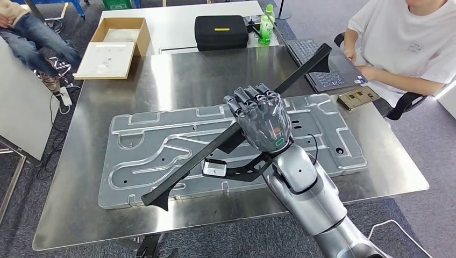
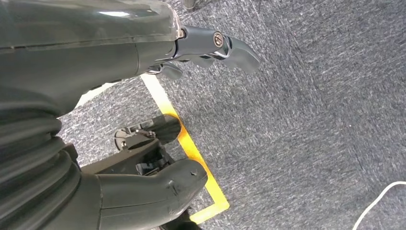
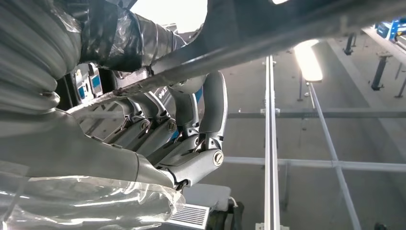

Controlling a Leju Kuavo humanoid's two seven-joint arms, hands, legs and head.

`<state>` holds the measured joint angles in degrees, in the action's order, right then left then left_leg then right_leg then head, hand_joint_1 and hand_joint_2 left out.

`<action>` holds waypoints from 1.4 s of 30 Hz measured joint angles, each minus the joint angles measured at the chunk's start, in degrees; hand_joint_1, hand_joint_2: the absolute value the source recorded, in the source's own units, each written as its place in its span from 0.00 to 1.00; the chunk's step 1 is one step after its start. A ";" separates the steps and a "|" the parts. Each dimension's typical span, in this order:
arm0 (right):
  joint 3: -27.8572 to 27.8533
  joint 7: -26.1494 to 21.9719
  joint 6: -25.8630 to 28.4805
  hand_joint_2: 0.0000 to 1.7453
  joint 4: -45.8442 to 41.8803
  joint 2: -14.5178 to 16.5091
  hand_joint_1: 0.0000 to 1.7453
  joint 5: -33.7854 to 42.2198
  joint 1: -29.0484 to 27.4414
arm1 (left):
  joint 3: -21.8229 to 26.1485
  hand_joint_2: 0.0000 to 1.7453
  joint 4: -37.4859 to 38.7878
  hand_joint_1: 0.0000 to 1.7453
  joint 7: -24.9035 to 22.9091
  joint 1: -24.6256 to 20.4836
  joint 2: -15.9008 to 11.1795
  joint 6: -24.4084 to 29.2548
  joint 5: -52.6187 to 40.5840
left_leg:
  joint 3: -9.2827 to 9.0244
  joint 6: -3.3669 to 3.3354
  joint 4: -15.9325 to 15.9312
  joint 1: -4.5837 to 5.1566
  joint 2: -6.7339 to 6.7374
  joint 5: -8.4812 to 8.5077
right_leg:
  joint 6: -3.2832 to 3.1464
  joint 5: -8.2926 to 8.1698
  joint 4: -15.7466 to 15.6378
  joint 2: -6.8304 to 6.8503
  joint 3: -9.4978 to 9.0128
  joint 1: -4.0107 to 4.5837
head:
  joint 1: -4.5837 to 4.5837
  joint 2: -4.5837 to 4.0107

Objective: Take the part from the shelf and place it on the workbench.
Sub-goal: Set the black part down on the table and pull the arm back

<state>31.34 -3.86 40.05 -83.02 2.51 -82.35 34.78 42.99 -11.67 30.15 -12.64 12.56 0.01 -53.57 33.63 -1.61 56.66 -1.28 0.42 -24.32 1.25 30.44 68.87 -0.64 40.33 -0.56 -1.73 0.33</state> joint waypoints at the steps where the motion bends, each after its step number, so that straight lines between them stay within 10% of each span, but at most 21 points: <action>1: 0.01 0.00 -0.01 0.50 0.13 -0.04 0.50 0.03 -0.05 | 0.00 1.00 0.00 0.00 0.01 0.02 0.00 -0.02 0.00 | 0.01 -0.01 0.01 0.00 0.06 -0.02 | 0.19 0.92 3.01 0.06 1.58 -0.17 | -0.01 0.00; 3: 0.03 -0.01 -0.01 0.00 0.35 -0.11 0.00 0.08 -0.10 | 0.00 1.00 0.00 0.00 -0.01 0.05 0.00 -0.03 -0.01 | -0.03 0.09 0.10 -0.05 0.11 -0.11 | 0.46 -0.34 3.57 0.25 2.12 -0.53 | -0.01 0.00; 7: 0.08 -0.12 0.01 0.00 0.46 -0.13 0.00 0.19 0.22 | -0.05 1.00 0.00 0.00 -0.12 -0.02 -0.05 -0.23 -0.38 | 0.07 1.13 0.84 -0.09 0.00 -0.73 | 0.31 -5.97 -9.16 0.74 -4.01 -0.57 | 0.01 0.00; 11: 0.12 -0.21 0.01 0.00 0.67 -0.10 0.00 0.48 0.31 | -0.04 0.00 0.00 0.00 0.21 0.21 -0.15 -1.34 0.22 | 0.28 2.32 1.01 -0.08 0.11 -1.01 | -1.04 -5.89 -10.22 0.41 -4.28 -0.20 | 0.04 0.00; 16: 0.14 -0.23 -0.01 0.00 0.86 -0.08 0.00 0.82 0.51 | 0.20 0.00 0.00 0.00 0.33 0.48 -0.46 -1.83 0.84 | 6.92 2.81 15.47 -0.26 0.01 -8.18 | -2.74 -5.74 -10.32 0.38 -4.53 0.13 | 0.14 0.00; 18: 0.15 -0.25 -0.01 0.00 1.06 -0.08 0.00 0.82 0.47 | 0.22 0.00 0.00 0.00 0.61 0.51 -0.50 -1.94 0.84 | 8.38 2.76 18.06 -0.23 -0.02 -7.81 | -2.91 -5.45 -10.01 0.31 -4.65 0.34 | 0.14 0.00; 23: 0.16 -0.25 -0.01 0.00 1.14 -0.07 0.00 0.82 0.58 | 0.21 0.00 0.00 0.00 1.06 0.22 -0.49 -2.07 0.82 | 1.98 2.01 4.08 0.10 -0.24 -1.17 | -2.03 -4.42 -8.96 -0.07 -4.96 0.53 | 0.12 0.00; 27: 0.24 -0.24 0.00 0.00 1.19 -0.07 0.00 0.86 0.70 | 0.21 0.00 0.00 0.00 1.14 -0.02 -0.43 -2.07 0.87 | 1.41 0.86 2.55 0.13 -0.39 -0.95 | -0.82 -3.85 -8.37 0.07 -4.66 0.32 | 0.12 0.00; 31: 0.30 -0.14 0.00 0.00 1.30 -0.09 0.00 1.23 0.99 | 0.21 0.00 0.00 0.00 0.78 -0.40 -0.37 -1.98 0.98 | 1.22 -0.02 2.09 0.00 -0.22 -0.67 | -0.02 1.99 3.03 0.26 0.72 0.00 | 0.10 0.00; 33: 0.33 -0.13 -0.02 0.00 1.50 -0.10 0.00 1.49 0.96 | 0.22 0.00 0.00 0.00 0.68 -0.40 -0.37 -1.89 1.00 | 1.21 -0.02 2.12 0.02 -0.17 -0.69 | 0.18 2.28 6.42 0.31 2.58 -0.19 | 0.10 0.00; 37: 0.40 0.23 -0.25 0.00 1.66 -0.08 0.00 2.23 1.28 | 0.22 0.00 0.00 0.00 0.56 -0.40 -0.35 -1.37 1.05 | 1.14 0.48 2.38 0.12 -0.27 -0.92 | -0.06 -4.14 -5.78 0.55 -3.20 -0.37 | 0.10 0.00; 42: 0.42 1.38 -2.09 0.00 2.29 -0.04 0.00 3.47 1.74 | 0.26 0.00 0.00 0.00 0.47 -0.28 -0.40 -0.77 1.38 | 1.72 2.00 2.81 0.18 -0.30 -1.27 | -1.36 -5.00 -9.09 0.37 -4.27 -0.03 | 0.13 0.00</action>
<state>31.76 -2.49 37.96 -80.73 2.46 -78.88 36.52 43.26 -11.67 30.62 -12.92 12.16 -0.76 -52.19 35.35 0.39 59.47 -1.10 0.12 -25.59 -0.11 25.44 59.77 -0.26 36.07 -0.59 -1.60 0.33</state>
